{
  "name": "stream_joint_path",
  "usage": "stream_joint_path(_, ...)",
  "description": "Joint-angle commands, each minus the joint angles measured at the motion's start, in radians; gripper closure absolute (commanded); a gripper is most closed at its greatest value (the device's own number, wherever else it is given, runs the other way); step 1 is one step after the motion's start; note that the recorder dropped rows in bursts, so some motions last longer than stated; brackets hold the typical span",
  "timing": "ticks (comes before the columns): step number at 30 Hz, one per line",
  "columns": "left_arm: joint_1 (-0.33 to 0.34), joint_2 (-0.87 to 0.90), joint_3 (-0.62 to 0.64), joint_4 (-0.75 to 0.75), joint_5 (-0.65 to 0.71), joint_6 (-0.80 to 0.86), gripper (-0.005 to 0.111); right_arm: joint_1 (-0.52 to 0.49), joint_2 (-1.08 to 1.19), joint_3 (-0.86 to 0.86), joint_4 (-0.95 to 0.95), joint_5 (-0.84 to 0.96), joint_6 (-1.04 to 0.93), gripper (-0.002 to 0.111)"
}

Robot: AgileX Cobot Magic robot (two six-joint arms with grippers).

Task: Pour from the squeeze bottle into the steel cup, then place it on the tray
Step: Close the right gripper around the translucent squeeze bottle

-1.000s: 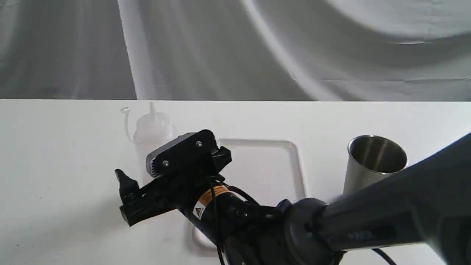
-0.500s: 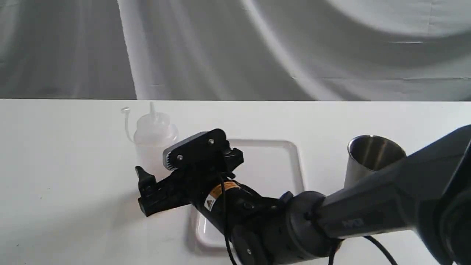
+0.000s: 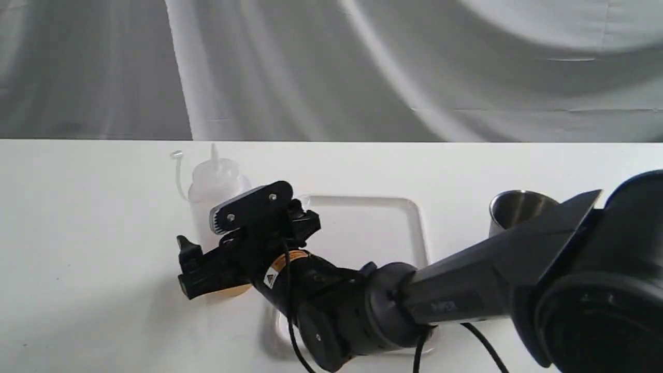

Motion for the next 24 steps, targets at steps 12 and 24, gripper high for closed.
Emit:
stream_joint_path(12,-0.004,-0.005,0.004,0.002,-0.007,-0.002,0.098,-0.011,0.072,-0.069,-0.012,-0.002,0.004,0.003)
stream_joint_path(24,-0.004,-0.005,0.004,0.002,-0.007,-0.002,0.098,-0.025,0.076,-0.069,-0.008,-0.017,0.004,0.003)
